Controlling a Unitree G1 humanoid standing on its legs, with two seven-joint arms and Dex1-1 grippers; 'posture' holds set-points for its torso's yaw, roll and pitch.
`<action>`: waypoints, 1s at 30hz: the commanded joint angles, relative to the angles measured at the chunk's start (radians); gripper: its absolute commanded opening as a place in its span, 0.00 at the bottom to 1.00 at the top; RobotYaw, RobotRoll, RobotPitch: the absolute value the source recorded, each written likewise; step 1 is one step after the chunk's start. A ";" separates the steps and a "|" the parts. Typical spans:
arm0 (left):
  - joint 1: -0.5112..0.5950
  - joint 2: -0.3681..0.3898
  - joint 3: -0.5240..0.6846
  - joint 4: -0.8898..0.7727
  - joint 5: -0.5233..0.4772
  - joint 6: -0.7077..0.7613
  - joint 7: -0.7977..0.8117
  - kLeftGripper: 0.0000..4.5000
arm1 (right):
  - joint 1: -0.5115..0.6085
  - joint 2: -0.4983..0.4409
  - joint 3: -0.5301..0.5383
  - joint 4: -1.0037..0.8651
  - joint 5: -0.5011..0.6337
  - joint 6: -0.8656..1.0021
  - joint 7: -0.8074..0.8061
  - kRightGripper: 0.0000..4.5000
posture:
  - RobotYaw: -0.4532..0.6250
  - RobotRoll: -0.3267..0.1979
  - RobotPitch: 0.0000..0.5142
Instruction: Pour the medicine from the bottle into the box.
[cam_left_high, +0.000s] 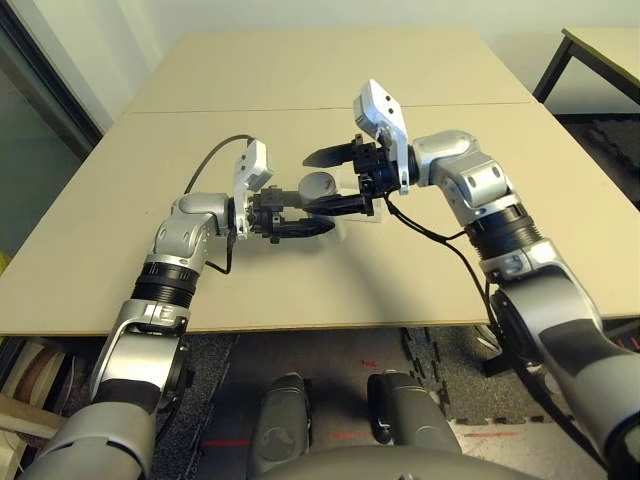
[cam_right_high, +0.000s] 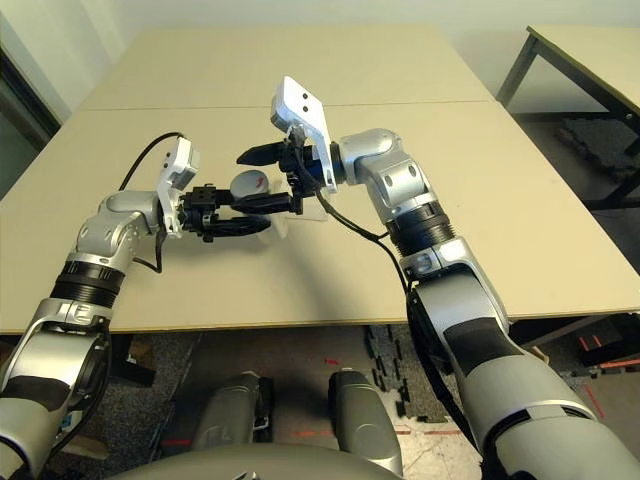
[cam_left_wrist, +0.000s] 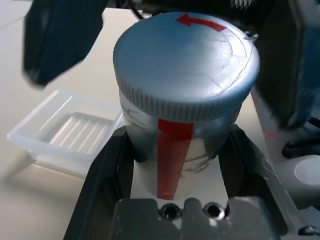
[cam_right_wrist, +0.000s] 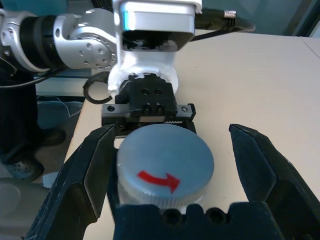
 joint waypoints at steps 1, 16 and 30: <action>0.010 -0.001 -0.001 -0.021 -0.006 0.011 -0.001 0.59 | -0.021 0.004 -0.002 0.035 -0.015 -0.024 -0.009 1.00 | 0.37 0.62 0.11; 0.013 0.009 0.001 -0.008 -0.003 0.014 -0.008 0.59 | 0.011 -0.100 -0.058 -0.014 0.043 0.034 0.024 1.00 | 0.35 0.62 0.12; -0.004 0.005 0.002 0.026 0.006 -0.003 -0.013 0.59 | 0.078 -0.252 -0.113 -0.070 0.070 0.095 0.028 1.00 | 0.33 0.62 0.12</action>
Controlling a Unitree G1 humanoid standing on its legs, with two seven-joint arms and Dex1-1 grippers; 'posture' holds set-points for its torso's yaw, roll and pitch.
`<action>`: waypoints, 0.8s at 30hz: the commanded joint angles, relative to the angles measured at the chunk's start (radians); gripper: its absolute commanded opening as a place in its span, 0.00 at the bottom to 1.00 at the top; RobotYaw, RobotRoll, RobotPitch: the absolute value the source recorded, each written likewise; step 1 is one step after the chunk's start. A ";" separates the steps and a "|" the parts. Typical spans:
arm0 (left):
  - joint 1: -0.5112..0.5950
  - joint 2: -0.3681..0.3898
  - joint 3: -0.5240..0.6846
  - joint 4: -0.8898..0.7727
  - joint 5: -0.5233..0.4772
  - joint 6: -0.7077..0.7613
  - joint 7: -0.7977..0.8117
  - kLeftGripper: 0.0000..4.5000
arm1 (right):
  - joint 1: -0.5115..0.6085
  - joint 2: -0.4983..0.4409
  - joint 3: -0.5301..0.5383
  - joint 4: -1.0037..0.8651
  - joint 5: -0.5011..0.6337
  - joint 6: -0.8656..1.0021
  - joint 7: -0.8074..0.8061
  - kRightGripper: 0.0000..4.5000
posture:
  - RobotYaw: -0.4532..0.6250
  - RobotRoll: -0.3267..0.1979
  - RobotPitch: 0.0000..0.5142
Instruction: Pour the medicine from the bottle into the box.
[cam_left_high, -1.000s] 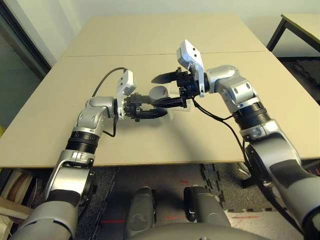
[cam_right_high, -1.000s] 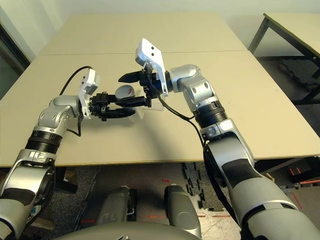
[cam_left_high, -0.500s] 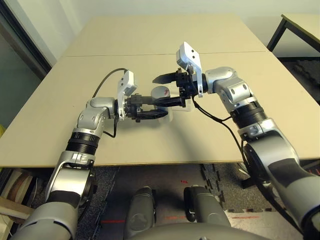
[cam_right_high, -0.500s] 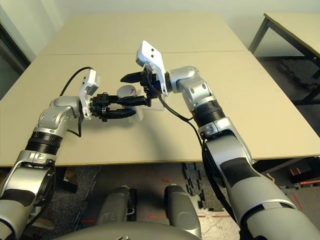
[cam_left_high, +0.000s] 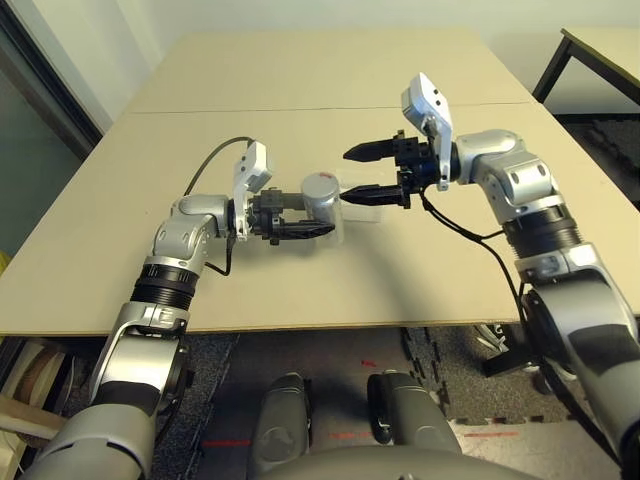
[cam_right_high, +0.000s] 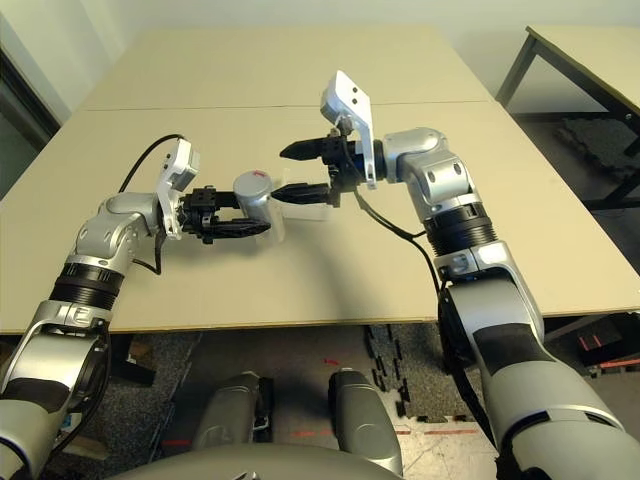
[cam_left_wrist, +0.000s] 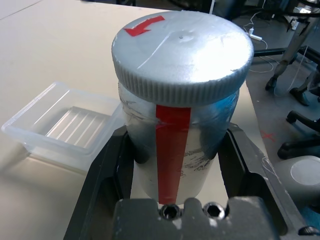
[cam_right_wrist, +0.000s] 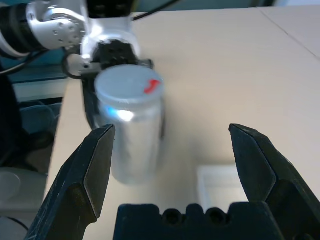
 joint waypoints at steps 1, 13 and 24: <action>-0.014 0.002 -0.001 0.018 0.006 -0.012 -0.010 0.59 | 0.001 -0.034 -0.026 0.028 -0.004 -0.009 -0.007 1.00 | 0.33 0.62 0.12; -0.020 0.002 -0.003 0.041 0.013 -0.026 -0.010 0.59 | 0.011 0.001 -0.004 -0.071 0.024 0.048 -0.015 1.00 | 0.33 0.62 0.12; -0.016 0.007 -0.004 0.033 0.013 -0.023 -0.007 0.59 | -0.014 0.136 0.039 -0.143 0.049 0.097 -0.031 1.00 | 0.35 0.62 0.12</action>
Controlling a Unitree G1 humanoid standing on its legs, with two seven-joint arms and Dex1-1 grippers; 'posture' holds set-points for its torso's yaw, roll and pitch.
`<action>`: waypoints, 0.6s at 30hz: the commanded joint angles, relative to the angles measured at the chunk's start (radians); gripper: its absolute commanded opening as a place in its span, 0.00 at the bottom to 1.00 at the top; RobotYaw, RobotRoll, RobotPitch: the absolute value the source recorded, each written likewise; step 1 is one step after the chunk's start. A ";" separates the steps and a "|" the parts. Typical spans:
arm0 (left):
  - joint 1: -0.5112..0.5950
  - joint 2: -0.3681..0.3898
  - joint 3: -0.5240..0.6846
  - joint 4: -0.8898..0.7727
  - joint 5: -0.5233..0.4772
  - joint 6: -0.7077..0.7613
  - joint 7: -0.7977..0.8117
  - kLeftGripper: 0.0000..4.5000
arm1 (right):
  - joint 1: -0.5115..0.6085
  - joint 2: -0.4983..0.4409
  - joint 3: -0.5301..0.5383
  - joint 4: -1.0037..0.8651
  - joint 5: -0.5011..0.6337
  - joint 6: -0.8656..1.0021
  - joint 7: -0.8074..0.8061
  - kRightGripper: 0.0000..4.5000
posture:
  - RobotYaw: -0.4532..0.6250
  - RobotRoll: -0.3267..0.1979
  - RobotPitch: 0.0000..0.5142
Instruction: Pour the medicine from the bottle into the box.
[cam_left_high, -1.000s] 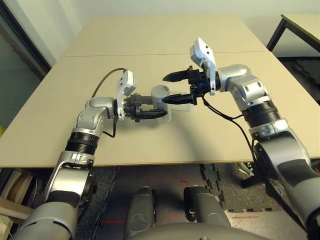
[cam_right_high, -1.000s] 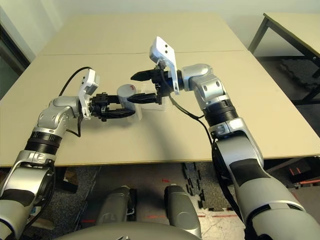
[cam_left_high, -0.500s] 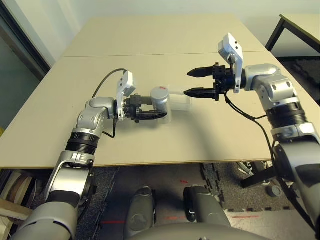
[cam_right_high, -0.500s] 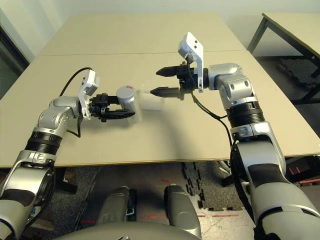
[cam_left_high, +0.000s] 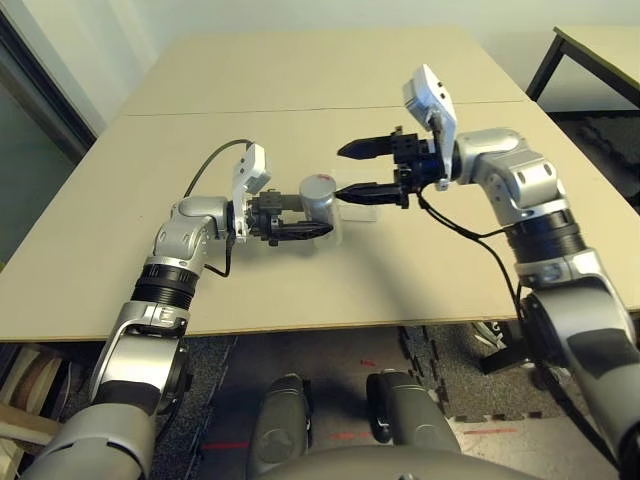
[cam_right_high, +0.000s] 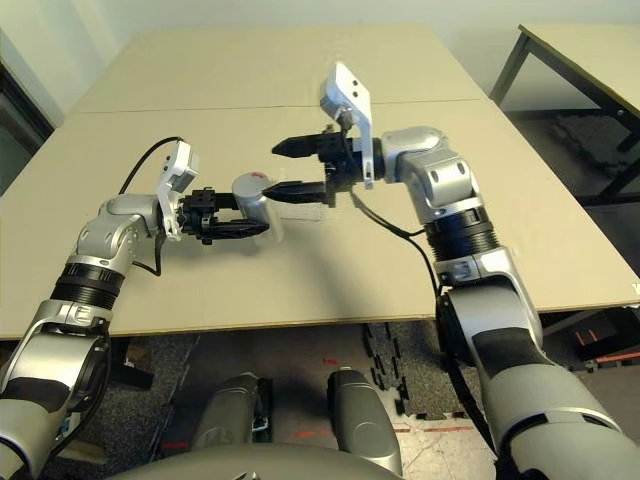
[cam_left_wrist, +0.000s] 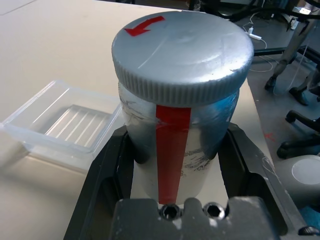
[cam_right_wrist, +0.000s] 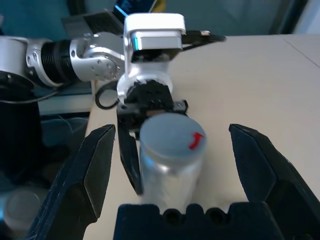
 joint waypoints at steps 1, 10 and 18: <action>-0.010 0.005 -0.003 -0.004 0.010 -0.002 -0.004 0.59 | -0.023 0.031 0.018 -0.009 0.006 0.000 -0.014 1.00 | 0.35 0.62 0.12; -0.005 -0.001 -0.008 -0.023 0.006 0.003 -0.003 0.59 | -0.065 0.106 0.046 0.091 -0.031 -0.079 -0.035 1.00 | 0.36 0.62 0.11; 0.002 0.000 -0.007 -0.044 0.000 0.009 -0.003 0.59 | -0.081 0.124 0.071 0.163 -0.076 -0.156 -0.025 1.00 | 0.37 0.62 0.10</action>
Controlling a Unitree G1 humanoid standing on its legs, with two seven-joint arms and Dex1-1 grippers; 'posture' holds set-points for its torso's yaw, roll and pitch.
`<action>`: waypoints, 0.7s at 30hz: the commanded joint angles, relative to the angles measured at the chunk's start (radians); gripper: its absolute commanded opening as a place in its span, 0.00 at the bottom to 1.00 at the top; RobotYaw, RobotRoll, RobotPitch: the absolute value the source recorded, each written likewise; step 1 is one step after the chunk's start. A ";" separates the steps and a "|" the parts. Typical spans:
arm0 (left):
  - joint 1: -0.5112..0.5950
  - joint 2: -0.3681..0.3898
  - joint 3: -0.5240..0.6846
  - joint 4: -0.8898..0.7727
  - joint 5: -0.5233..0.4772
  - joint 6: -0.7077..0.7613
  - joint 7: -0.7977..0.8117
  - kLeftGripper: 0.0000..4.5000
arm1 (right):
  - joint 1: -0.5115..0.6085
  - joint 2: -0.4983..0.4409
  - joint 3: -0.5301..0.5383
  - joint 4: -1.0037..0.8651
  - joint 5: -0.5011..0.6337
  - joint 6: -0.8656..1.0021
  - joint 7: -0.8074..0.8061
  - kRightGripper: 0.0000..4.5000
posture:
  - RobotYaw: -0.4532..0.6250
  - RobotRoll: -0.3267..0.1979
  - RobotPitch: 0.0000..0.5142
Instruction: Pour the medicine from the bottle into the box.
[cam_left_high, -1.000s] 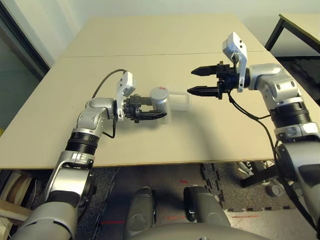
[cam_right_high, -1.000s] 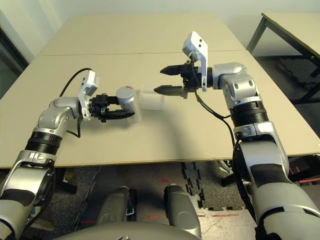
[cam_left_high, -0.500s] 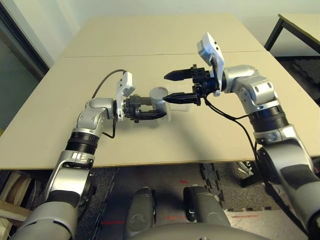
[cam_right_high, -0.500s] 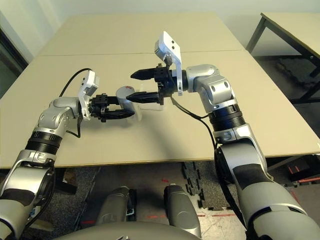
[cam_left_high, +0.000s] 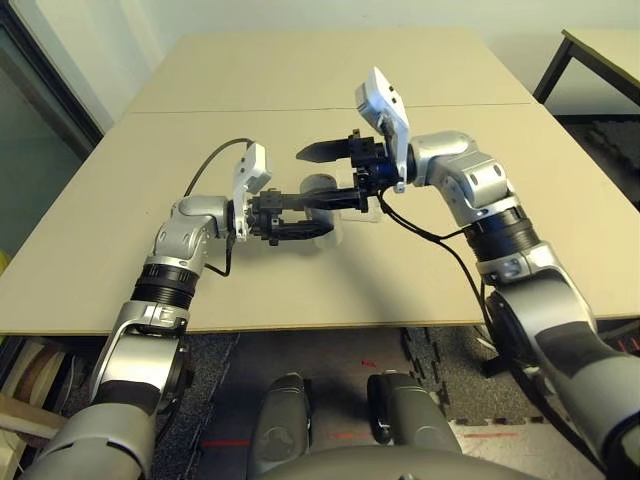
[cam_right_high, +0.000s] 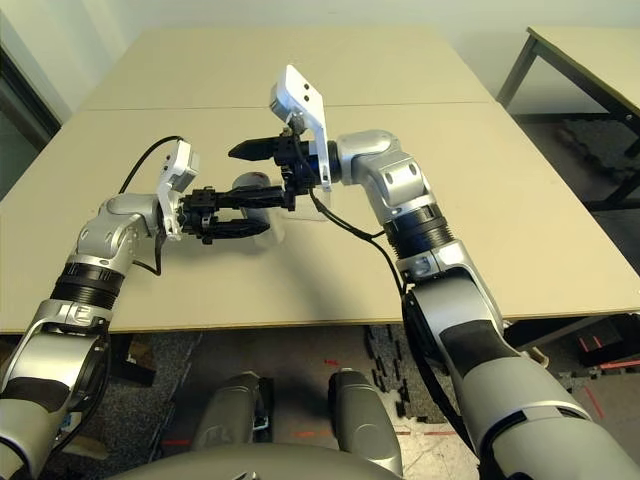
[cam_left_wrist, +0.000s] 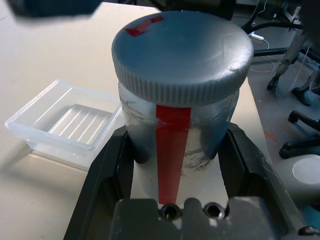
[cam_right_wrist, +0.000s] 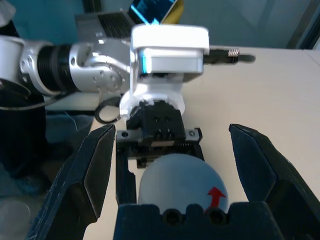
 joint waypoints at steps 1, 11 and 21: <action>0.002 0.001 -0.005 -0.033 0.000 0.009 -0.003 0.59 | -0.013 0.005 0.011 0.029 -0.018 -0.030 0.005 1.00 | 0.37 0.62 0.10; 0.008 0.002 -0.003 -0.045 -0.002 0.017 -0.004 0.59 | -0.027 0.013 -0.002 0.098 -0.039 -0.066 -0.001 1.00 | 0.37 0.62 0.11; 0.012 0.002 -0.002 -0.037 -0.001 0.014 -0.004 0.59 | -0.036 -0.016 -0.040 0.129 -0.026 -0.056 0.000 1.00 | 0.36 0.62 0.12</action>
